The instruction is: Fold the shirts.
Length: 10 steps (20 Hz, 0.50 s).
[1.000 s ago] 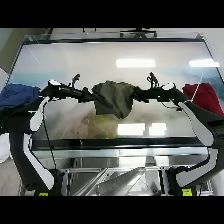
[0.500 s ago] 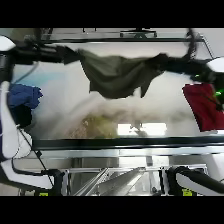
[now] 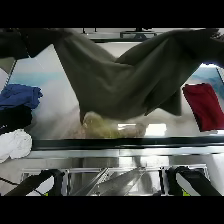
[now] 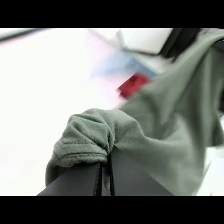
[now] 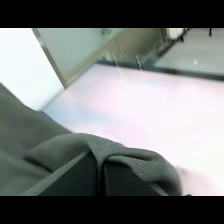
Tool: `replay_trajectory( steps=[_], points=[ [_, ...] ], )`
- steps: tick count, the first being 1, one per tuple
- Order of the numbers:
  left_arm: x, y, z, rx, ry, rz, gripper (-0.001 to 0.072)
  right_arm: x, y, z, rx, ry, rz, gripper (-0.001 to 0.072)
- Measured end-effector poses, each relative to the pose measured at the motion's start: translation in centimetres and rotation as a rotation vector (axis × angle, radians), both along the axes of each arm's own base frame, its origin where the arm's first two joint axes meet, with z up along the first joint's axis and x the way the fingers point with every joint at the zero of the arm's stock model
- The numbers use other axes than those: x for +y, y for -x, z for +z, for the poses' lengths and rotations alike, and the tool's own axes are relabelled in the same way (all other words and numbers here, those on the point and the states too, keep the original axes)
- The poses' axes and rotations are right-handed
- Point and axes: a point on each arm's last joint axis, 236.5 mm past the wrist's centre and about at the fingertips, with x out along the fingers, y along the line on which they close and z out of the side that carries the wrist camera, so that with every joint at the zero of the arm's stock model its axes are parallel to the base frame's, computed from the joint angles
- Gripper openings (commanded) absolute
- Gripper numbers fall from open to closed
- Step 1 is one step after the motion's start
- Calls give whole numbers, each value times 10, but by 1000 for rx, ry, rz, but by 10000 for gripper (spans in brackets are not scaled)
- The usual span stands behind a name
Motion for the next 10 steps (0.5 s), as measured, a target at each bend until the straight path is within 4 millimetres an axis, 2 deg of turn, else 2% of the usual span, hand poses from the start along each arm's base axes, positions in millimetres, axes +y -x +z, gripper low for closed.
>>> replay_trajectory(
  steps=[2, 4, 5, 6, 7, 9, 10],
  points=[
    [4, -26, -49, 95, -32, 19, 31, -1, -27, -48, 134, 20, 1, 19],
    [5, -55, -107, 202, -58, 28, 35, 2, -56, -109, 287, 30, 10, 27],
    [6, -69, -138, 256, -70, 28, 193, 5, -70, -142, 363, 34, 16, 180],
    [6, -81, -169, 311, -82, 28, 455, 8, -86, -178, 438, 35, 14, 424],
    [8, -94, -203, 369, -91, 31, 720, 9, -101, -211, 496, 39, 6, 457],
    [18, -114, -262, 479, -108, 44, 713, 9, -122, -264, 590, 34, -14, 458],
    [27, -121, -283, 520, -116, 53, 713, 6, -128, -281, 621, 30, -25, 457]
  ],
)
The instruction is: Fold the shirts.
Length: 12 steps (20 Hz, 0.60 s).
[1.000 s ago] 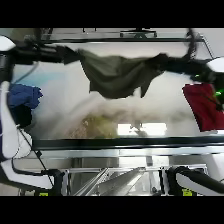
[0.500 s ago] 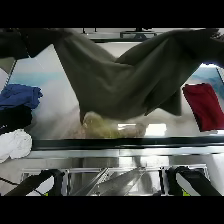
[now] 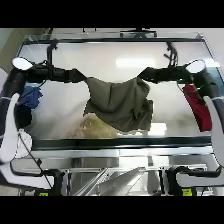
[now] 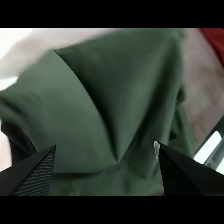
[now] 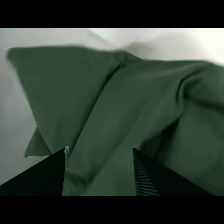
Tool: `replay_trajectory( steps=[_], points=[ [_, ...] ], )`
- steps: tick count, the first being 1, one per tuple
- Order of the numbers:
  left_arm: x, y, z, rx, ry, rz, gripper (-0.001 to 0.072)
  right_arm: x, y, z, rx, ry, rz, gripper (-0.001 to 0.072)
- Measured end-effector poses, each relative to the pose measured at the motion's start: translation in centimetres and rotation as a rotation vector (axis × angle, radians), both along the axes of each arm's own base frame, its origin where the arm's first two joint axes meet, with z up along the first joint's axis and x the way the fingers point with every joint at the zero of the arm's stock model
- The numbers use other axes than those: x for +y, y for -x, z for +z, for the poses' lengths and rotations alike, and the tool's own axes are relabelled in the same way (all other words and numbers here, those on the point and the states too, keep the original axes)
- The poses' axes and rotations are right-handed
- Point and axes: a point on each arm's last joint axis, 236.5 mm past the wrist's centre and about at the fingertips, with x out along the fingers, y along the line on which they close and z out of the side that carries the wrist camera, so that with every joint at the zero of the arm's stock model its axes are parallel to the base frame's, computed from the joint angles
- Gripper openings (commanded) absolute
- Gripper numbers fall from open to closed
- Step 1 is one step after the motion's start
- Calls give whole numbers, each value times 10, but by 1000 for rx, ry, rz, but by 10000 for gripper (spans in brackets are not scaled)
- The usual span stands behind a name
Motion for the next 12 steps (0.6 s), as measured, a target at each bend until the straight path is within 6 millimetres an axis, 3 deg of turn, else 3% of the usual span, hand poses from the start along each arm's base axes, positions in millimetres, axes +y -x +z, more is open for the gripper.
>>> replay_trajectory(
  steps=[2, 5, 8, 12],
  points=[
    [25, -8, -35, 88, -30, 13, 712, -14, -6, -15, 37, -6, -28, 457],
    [64, -1, -76, 250, -75, 34, 693, -40, 12, -22, 119, 7, -36, 456],
    [82, 22, -113, 402, -87, 41, 693, -63, 61, -48, 267, 84, -45, 457],
    [78, 58, -153, 550, -97, 27, 692, -83, 128, -93, 416, 175, -100, 458]
  ],
)
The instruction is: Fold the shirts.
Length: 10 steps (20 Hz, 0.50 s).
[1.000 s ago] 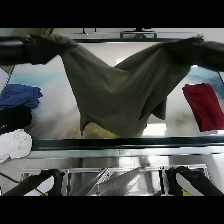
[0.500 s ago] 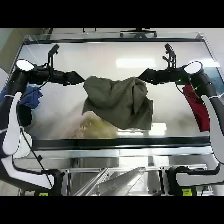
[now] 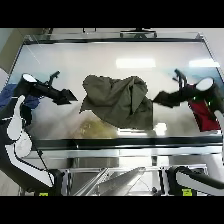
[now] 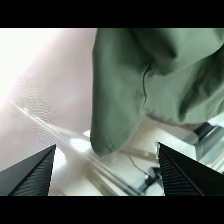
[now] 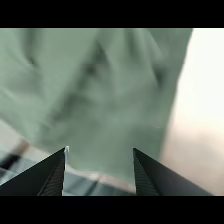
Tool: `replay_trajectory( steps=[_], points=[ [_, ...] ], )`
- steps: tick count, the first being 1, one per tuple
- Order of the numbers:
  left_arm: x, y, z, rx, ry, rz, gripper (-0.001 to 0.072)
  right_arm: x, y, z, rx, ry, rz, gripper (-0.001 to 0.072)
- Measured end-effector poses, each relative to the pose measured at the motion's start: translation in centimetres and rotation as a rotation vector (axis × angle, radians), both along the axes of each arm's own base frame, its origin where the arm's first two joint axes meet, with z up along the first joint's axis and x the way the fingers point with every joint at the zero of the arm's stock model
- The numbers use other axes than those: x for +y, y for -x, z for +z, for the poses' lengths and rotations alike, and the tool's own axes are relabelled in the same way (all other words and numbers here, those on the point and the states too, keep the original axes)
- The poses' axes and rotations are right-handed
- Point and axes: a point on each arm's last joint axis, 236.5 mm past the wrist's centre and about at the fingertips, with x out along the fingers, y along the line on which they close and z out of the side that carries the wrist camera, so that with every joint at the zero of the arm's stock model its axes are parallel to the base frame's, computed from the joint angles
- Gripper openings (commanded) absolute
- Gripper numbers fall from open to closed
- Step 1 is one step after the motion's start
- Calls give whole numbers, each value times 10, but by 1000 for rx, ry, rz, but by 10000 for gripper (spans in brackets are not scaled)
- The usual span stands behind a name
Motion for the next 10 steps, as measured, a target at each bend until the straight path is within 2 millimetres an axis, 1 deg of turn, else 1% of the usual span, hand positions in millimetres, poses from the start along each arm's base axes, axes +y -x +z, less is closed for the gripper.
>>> replay_trajectory(
  steps=[2, 4, 5, 6, 7, 9, 10],
  points=[
    [-11, 16, -14, 52, 3, -16, 692, -5, 23, -21, 48, 25, -22, 457],
    [-22, 27, -23, 77, -2, -39, 691, -7, 40, -36, 84, 39, -34, 458],
    [-27, 28, -24, 77, -1, -47, 664, -8, 45, -40, 96, 42, -38, 457],
    [-31, 27, -25, 71, -4, -51, 459, -8, 49, -43, 103, 47, -39, 457],
    [-32, 22, -27, 47, -19, -51, 304, -8, 52, -46, 111, 48, -42, 457],
    [-38, 14, -25, 13, -25, -54, 109, -11, 55, -50, 116, 62, -40, 458],
    [-42, 10, -23, -8, -18, -55, 24, -13, 57, -52, 120, 72, -37, 457]
  ],
)
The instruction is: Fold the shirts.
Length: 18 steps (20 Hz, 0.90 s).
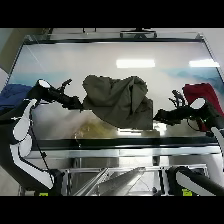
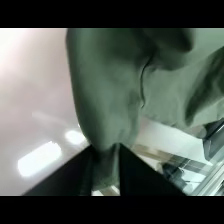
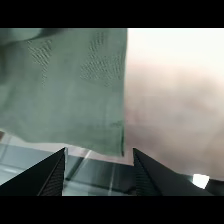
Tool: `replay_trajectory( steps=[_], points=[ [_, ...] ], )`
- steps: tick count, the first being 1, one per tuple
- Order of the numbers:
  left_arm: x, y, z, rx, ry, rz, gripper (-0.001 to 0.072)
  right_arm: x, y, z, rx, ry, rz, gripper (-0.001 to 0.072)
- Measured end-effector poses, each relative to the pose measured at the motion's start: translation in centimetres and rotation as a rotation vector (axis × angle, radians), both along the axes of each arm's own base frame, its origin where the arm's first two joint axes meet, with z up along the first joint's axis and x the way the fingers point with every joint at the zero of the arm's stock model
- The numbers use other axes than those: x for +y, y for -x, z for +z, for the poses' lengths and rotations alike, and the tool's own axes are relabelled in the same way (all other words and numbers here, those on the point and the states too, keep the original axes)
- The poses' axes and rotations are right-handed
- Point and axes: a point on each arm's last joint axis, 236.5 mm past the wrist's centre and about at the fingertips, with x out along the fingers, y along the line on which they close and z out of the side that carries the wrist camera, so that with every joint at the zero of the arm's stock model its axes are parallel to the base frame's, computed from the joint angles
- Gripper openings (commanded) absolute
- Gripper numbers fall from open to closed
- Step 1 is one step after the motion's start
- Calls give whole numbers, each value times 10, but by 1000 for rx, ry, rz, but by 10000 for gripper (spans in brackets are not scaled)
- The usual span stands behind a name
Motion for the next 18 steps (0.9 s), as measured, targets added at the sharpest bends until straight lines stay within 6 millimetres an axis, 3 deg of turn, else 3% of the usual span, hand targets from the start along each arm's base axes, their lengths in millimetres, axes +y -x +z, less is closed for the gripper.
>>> replay_trajectory(
  steps=[7, 9, 13, 15, 18],
  points=[
    [-32, -11, 20, -69, 110, -19, 23, -7, 13, -33, 52, 31, -31, 457],
    [-33, -10, 22, -65, 120, -20, 23, -1, 12, -43, 59, 6, -28, 457],
    [-37, -8, 27, -57, 145, -19, 23, 30, 9, -54, 76, -134, -4, 445],
    [-41, -9, 34, -56, 175, -11, 22, 47, 8, -60, 72, -194, 28, 23],
    [-46, -14, 56, -85, 223, 6, 21, 68, -2, -56, 18, -272, 74, 18]
  ],
)
